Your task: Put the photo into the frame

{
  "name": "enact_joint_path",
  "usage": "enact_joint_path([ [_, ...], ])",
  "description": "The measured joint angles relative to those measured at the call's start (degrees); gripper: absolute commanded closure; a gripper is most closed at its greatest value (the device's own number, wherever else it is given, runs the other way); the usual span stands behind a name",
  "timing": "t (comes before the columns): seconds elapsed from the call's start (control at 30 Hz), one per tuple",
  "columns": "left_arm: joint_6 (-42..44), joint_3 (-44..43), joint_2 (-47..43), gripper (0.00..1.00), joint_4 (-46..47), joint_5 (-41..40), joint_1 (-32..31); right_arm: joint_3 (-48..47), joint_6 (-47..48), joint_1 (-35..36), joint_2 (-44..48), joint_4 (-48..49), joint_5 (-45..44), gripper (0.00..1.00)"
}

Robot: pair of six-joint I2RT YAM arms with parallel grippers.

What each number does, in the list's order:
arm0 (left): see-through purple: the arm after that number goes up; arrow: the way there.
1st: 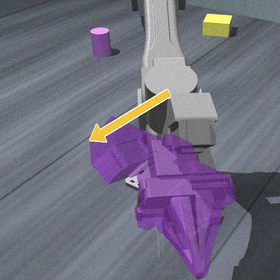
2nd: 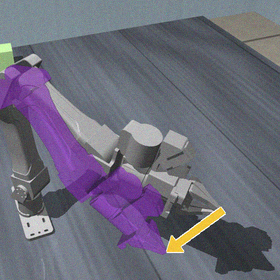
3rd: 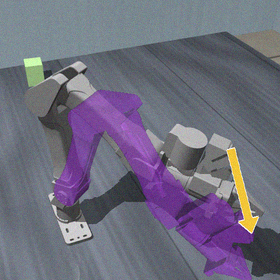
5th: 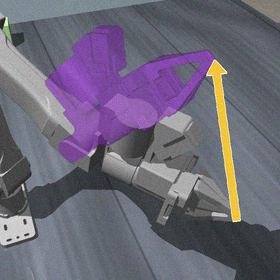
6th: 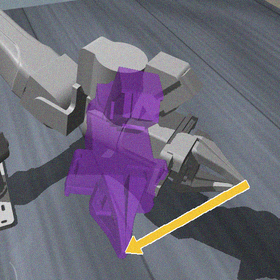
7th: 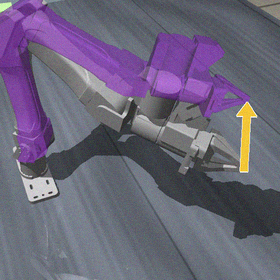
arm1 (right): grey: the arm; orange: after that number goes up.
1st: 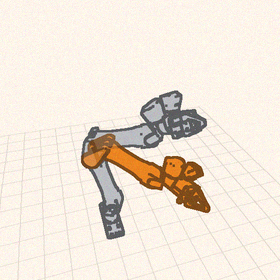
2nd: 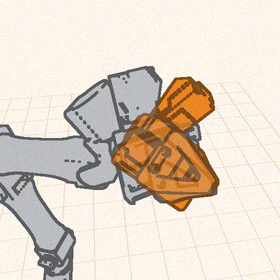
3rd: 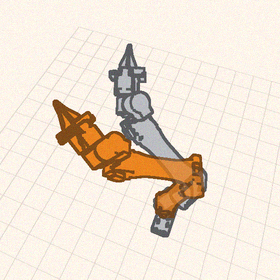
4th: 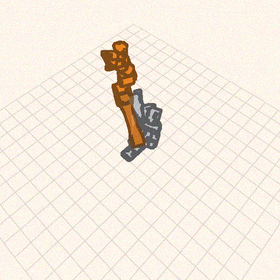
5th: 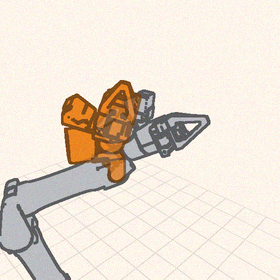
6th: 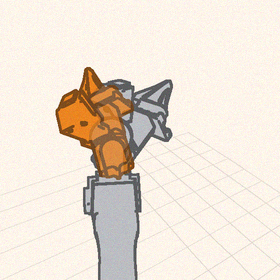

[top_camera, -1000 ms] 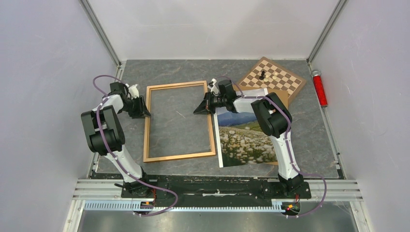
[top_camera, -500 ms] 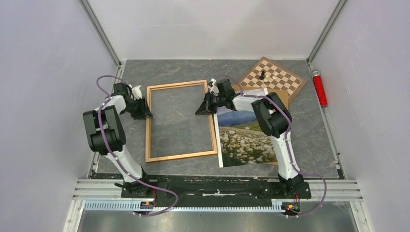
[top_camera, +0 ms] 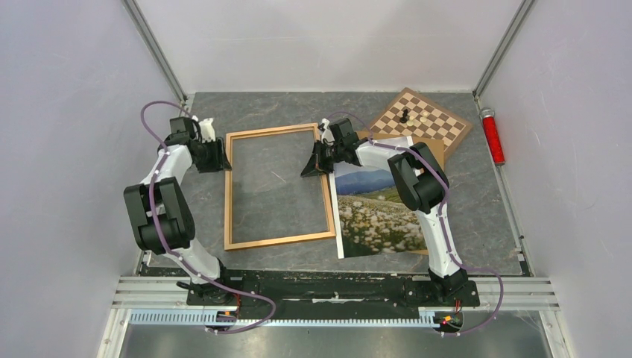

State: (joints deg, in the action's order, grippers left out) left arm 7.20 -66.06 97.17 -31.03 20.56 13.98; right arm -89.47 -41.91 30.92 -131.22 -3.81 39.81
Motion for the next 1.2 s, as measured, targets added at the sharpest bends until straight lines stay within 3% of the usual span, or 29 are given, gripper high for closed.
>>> enact_joint_path([
  [0.13, 0.0, -1.8, -2.6, 0.45, -0.2, -1.9, -2.6, -0.4, 0.9, 0.0, 0.0, -1.2, -0.9, 1.00],
  [0.4, 0.0, -3.8, -3.1, 0.45, -0.5, -4.2, -14.9, -0.7, 1.8, 0.0, 0.0, -2.3, -1.4, 1.00],
  [0.8, -1.0, -7.1, 6.3, 0.45, 1.6, -3.5, -28.8, -0.8, 2.8, 0.0, 0.0, -2.9, -2.6, 1.00],
  [1.2, -3.5, -3.5, 7.2, 0.45, 5.7, -3.6, -31.6, -0.7, 3.0, 0.4, 0.0, -3.1, -3.6, 1.00],
])
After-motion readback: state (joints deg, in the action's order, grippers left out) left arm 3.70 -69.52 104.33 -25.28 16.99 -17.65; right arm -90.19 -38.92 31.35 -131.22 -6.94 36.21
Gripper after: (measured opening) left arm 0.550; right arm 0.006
